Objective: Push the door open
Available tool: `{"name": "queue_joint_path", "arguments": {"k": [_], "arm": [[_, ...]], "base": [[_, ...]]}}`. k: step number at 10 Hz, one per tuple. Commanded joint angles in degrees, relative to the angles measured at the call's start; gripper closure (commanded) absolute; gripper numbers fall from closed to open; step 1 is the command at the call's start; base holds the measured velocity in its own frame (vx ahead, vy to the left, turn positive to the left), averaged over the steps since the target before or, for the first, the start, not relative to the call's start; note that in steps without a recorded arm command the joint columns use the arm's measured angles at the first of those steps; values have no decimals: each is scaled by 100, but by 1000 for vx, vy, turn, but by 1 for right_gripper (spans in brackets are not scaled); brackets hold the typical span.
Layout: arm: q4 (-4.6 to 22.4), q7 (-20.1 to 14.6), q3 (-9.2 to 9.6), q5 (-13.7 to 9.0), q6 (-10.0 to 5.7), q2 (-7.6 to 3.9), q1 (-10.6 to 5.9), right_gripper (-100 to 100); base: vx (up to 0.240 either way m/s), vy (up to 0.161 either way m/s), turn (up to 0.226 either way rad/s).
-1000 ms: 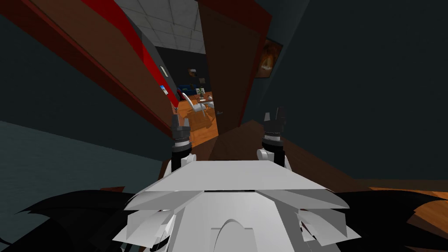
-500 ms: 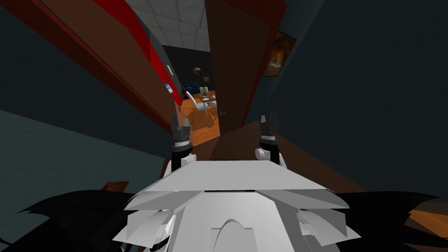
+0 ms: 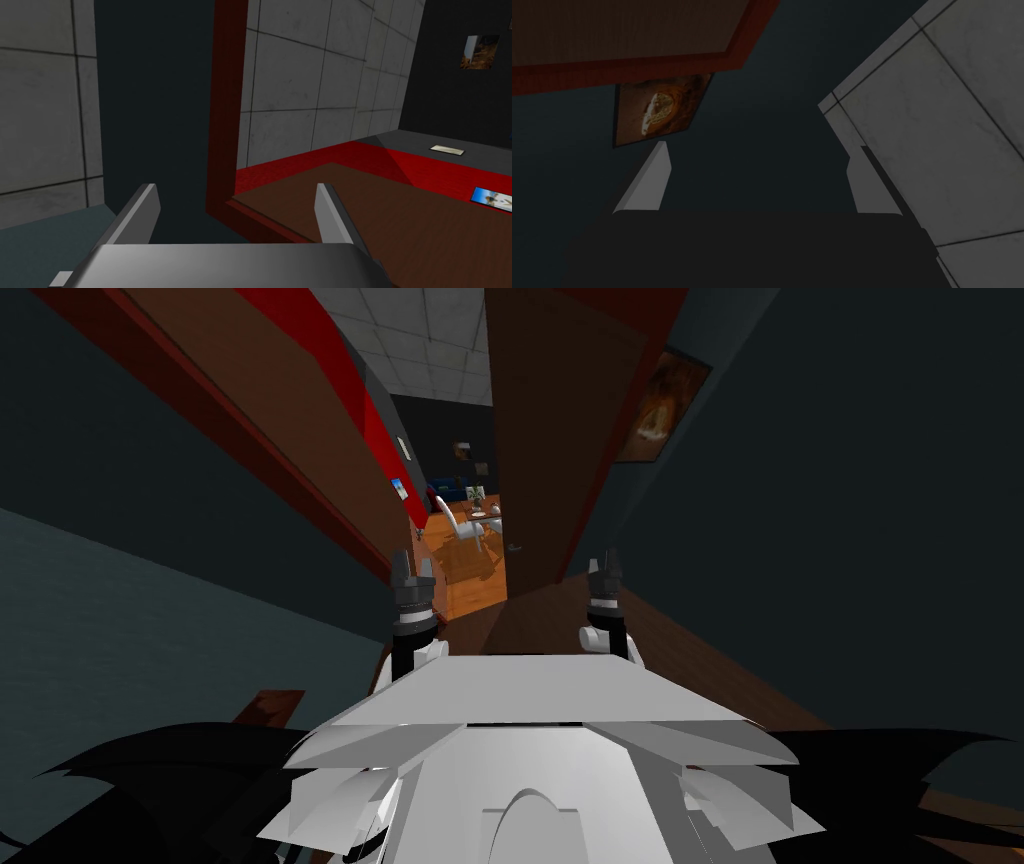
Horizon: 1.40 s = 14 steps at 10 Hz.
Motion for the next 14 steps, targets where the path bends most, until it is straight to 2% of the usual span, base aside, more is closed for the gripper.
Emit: {"name": "queue_joint_path", "arguments": {"k": [1,2,5,6,8,9,10,11,12,13,14], "arm": [[286,-14,-36,-41,-40,-35,-109,-100],[287,-14,-36,-41,-40,-35,-109,-100],[868,-28,-79,-129,-164,-90,-332,-100],[955,-28,-79,-129,-164,-90,-332,-100],[1322,-37,-110,-191,-251,-125,-488,-100],[1421,-37,-110,-191,-251,-125,-488,-100],[1626,-42,-125,-223,-296,-141,-570,-100],[1667,-42,-125,-223,-296,-141,-570,-100],[1872,-47,-141,-255,-342,-158,-652,-100],[1913,-47,-141,-255,-342,-158,-652,-100],[2150,-52,-157,-288,-388,-174,-734,-100]], "base": [[48,-10,90],[36,-10,56],[67,-18,158],[64,-18,70],[67,-17,157],[62,-17,67],[55,-29,140],[41,-20,61],[52,-5,127],[43,-9,55],[46,-16,125]]}}
